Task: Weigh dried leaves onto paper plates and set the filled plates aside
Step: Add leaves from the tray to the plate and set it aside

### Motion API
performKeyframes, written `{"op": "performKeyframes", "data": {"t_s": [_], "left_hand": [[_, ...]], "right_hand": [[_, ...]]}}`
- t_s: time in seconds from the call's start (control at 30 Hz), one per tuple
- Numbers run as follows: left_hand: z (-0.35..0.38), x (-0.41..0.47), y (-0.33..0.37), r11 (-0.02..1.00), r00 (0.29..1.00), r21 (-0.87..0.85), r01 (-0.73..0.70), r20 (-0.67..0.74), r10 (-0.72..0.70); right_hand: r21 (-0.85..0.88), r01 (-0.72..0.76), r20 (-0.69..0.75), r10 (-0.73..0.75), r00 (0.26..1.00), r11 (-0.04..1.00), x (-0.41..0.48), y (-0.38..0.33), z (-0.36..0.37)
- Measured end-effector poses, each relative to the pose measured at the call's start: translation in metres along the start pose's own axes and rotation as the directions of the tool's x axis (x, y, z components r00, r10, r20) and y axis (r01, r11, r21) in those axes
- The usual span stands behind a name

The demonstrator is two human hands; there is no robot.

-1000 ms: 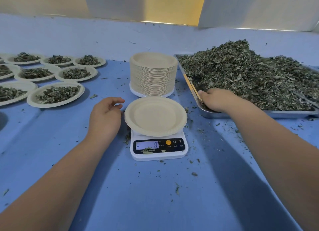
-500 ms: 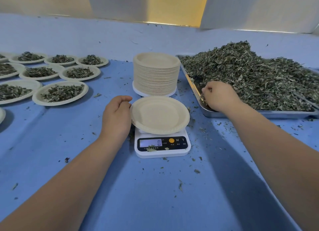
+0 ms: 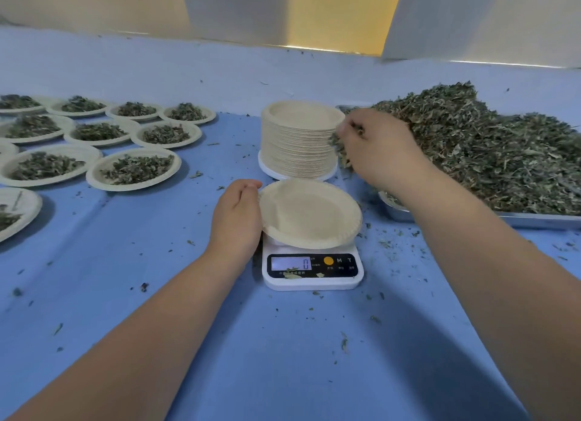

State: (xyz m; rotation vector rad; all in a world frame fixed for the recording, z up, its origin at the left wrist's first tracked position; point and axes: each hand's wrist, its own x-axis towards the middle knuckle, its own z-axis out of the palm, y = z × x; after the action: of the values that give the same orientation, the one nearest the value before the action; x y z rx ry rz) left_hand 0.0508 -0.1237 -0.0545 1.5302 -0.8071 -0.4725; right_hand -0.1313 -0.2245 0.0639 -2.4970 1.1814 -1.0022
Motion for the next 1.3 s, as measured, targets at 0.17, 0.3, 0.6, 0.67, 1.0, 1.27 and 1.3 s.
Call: {"op": "performKeyframes", "data": {"t_s": [0.17, 0.3, 0.6, 0.67, 1.0, 1.27, 1.3], "left_hand": [[-0.003, 0.001, 0.002, 1.0, 1.0, 0.015, 0.001, 0.009, -0.001], [-0.003, -0.003, 0.002, 0.994, 0.998, 0.094, -0.056, 0.028, 0.053], [-0.005, -0.007, 0.004, 0.976, 0.992, 0.184, -0.117, 0.068, 0.106], [-0.005, -0.008, 0.004, 0.973, 0.99, 0.189, -0.13, 0.082, 0.116], [-0.008, -0.01, 0.007, 0.973, 0.985, 0.184, -0.139, 0.128, 0.117], [-0.009, -0.012, 0.008, 0.975, 0.982, 0.175, -0.138, 0.155, 0.111], [-0.009, -0.012, 0.008, 0.976, 0.981, 0.173, -0.135, 0.158, 0.108]], "right_hand": [[-0.012, 0.107, 0.169, -0.104, 0.98, 0.994, -0.027, -0.032, 0.042], [-0.096, 0.161, 0.308, -0.125, 0.943, 0.982, -0.04, -0.037, 0.052], [-0.001, 0.074, 0.056, -0.074, 0.996, 0.997, -0.043, -0.003, 0.02], [0.048, 0.017, -0.03, -0.015, 0.999, 0.999, -0.054, 0.014, 0.025], [0.096, -0.02, -0.156, 0.035, 0.987, 0.995, -0.075, 0.049, 0.036], [0.084, 0.006, -0.143, 0.006, 0.99, 0.996, -0.075, 0.05, 0.039], [0.085, -0.001, -0.136, 0.012, 0.991, 0.996, -0.076, 0.05, 0.039]]}}
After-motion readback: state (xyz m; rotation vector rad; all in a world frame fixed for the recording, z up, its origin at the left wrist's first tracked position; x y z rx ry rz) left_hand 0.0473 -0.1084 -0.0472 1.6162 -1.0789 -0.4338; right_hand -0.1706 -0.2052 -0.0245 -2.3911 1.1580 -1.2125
